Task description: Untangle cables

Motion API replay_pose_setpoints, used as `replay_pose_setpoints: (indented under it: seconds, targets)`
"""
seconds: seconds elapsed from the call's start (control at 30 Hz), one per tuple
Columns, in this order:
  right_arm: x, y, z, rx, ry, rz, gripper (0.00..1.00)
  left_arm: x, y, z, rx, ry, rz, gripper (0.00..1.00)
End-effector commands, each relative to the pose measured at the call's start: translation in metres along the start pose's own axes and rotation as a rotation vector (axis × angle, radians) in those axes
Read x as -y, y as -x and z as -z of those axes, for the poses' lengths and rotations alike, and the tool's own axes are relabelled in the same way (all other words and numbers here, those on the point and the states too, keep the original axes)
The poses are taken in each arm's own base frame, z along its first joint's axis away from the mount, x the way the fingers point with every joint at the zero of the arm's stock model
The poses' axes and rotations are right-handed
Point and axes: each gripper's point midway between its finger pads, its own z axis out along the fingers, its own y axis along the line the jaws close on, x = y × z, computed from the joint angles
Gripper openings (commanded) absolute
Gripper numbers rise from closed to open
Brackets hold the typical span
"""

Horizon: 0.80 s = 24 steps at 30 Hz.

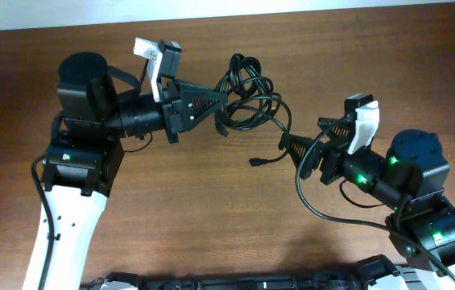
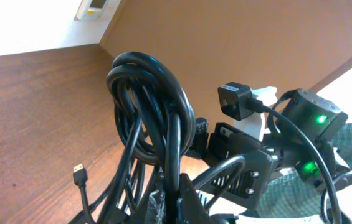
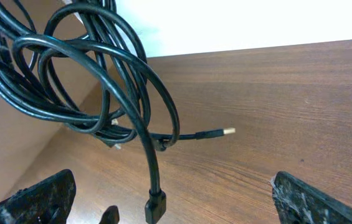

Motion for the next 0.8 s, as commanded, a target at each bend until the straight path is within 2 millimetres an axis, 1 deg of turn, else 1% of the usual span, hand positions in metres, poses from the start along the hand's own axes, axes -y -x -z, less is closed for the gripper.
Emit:
replay_pose_setpoints:
  seconds: [0.0, 0.07, 0.1, 0.17, 0.2, 0.27, 0.4, 0.53, 0.63, 0.77]
  targets:
    - [0.003, 0.007, 0.004, 0.029, -0.035, 0.022, 0.99, 0.002, 0.009, 0.004, 0.038, 0.046, 0.007, 0.00]
    - [0.012, 0.005, 0.004, 0.029, -0.086, 0.014, 0.99, -0.014, 0.014, 0.006, 0.072, 0.137, 0.022, 0.00]
    - [0.020, 0.004, 0.005, 0.027, -0.131, -0.003, 0.99, -0.025, 0.016, 0.008, 0.093, 0.198, 0.051, 0.00]
    - [0.031, -0.001, 0.007, 0.015, -0.188, -0.018, 0.99, -0.043, 0.018, 0.013, 0.128, 0.299, 0.113, 0.00]
    - [0.034, -0.003, 0.007, 0.008, -0.206, -0.022, 0.99, -0.049, 0.018, 0.015, 0.138, 0.331, 0.128, 0.00]
    - [0.034, -0.006, 0.007, -0.003, -0.206, -0.025, 0.99, -0.050, 0.018, 0.015, 0.142, 0.336, 0.130, 0.00]
    - [0.026, -0.003, 0.006, 0.003, -0.160, -0.018, 0.99, -0.047, 0.017, 0.013, 0.142, 0.319, 0.171, 0.00]
    - [0.011, 0.001, 0.003, 0.009, -0.073, -0.006, 0.99, -0.031, 0.014, -0.001, 0.117, 0.263, 0.147, 0.00]
    - [0.012, 0.002, -0.003, 0.004, -0.070, -0.008, 0.99, -0.015, 0.013, -0.015, 0.103, 0.212, 0.111, 0.00]
    - [0.020, 0.001, -0.017, -0.019, -0.078, -0.017, 0.99, 0.006, 0.007, -0.031, 0.078, 0.146, 0.082, 0.00]
